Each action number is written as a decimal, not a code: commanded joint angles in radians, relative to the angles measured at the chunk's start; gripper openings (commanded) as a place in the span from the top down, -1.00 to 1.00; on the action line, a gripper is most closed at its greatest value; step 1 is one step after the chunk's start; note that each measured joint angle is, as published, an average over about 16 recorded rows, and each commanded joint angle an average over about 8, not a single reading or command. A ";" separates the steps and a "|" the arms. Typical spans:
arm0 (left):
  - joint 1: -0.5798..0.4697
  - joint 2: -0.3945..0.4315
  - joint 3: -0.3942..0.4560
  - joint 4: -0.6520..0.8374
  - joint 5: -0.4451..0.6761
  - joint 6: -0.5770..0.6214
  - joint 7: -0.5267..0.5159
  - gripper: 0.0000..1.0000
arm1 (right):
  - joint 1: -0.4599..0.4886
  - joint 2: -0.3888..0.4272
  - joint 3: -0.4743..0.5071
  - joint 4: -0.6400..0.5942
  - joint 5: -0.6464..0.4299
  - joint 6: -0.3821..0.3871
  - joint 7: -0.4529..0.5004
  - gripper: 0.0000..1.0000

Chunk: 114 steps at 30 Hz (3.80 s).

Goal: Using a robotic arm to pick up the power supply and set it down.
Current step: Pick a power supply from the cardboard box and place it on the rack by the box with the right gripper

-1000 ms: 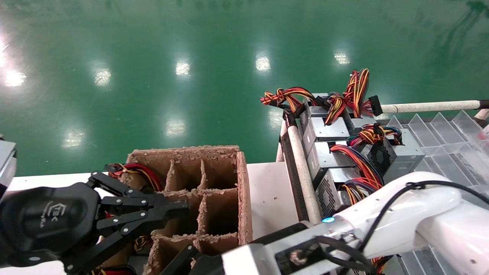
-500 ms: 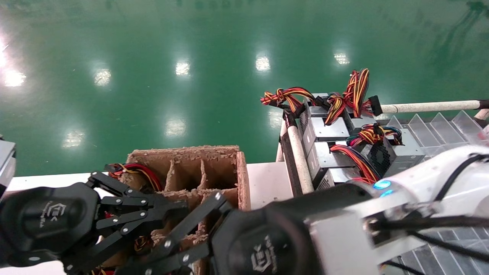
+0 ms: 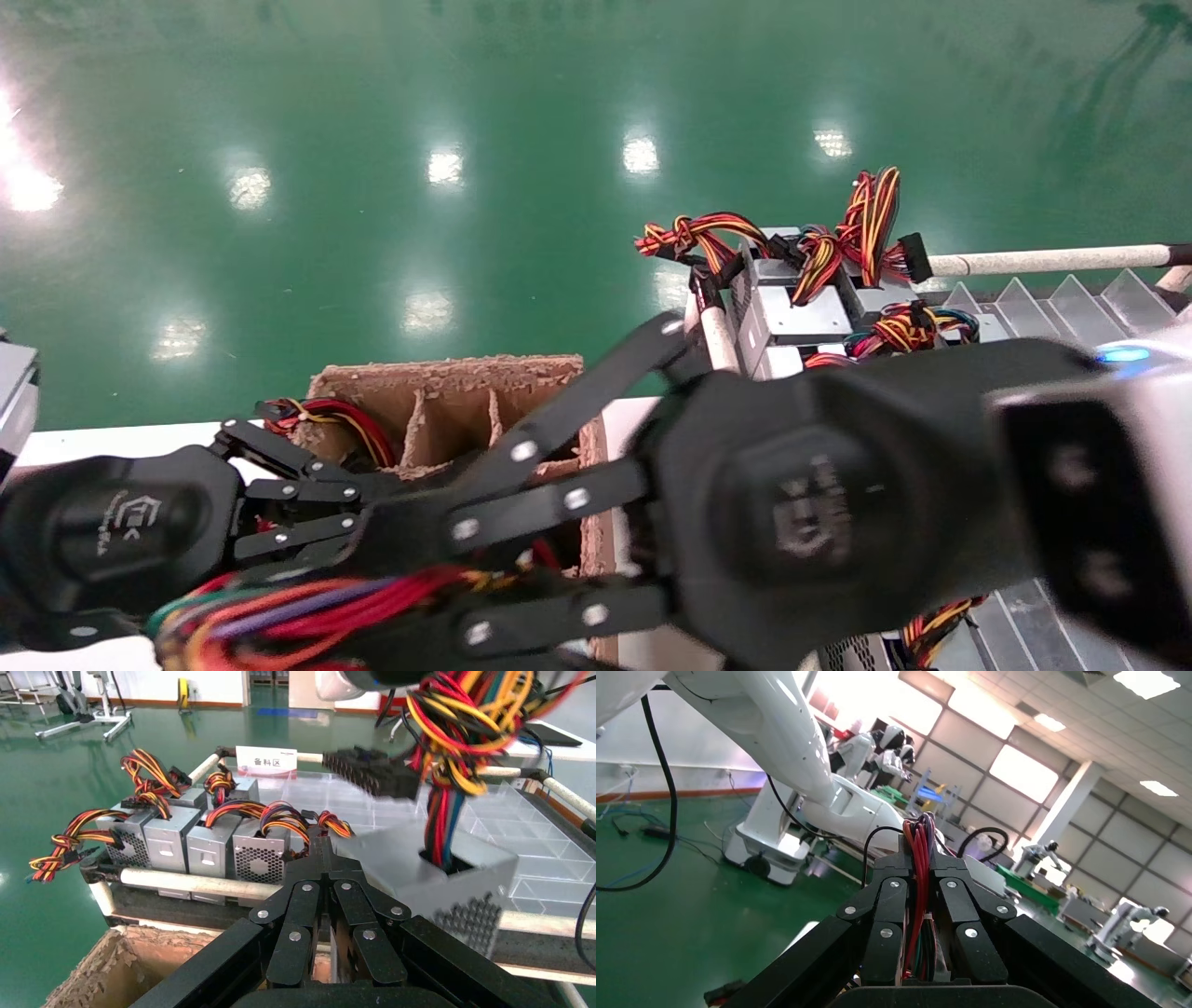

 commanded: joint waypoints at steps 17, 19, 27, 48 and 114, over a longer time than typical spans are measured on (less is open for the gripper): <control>0.000 0.000 0.000 0.000 0.000 0.000 0.000 1.00 | 0.049 0.342 0.033 0.158 0.056 0.026 0.066 1.00; 0.000 0.000 0.000 0.000 0.000 0.000 0.000 1.00 | 0.064 0.384 0.041 0.163 0.049 0.028 0.075 1.00; 0.000 0.000 0.000 0.000 0.000 0.000 0.000 1.00 | 0.166 0.532 0.078 0.140 -0.016 0.019 0.134 1.00; 0.000 0.000 0.000 0.000 0.000 0.000 0.000 1.00 | 0.309 0.810 0.079 -0.041 -0.243 -0.009 0.216 1.00; 0.000 0.000 0.000 0.000 0.000 0.000 0.000 1.00 | 0.314 0.536 -0.101 -0.430 -0.459 0.000 0.058 1.00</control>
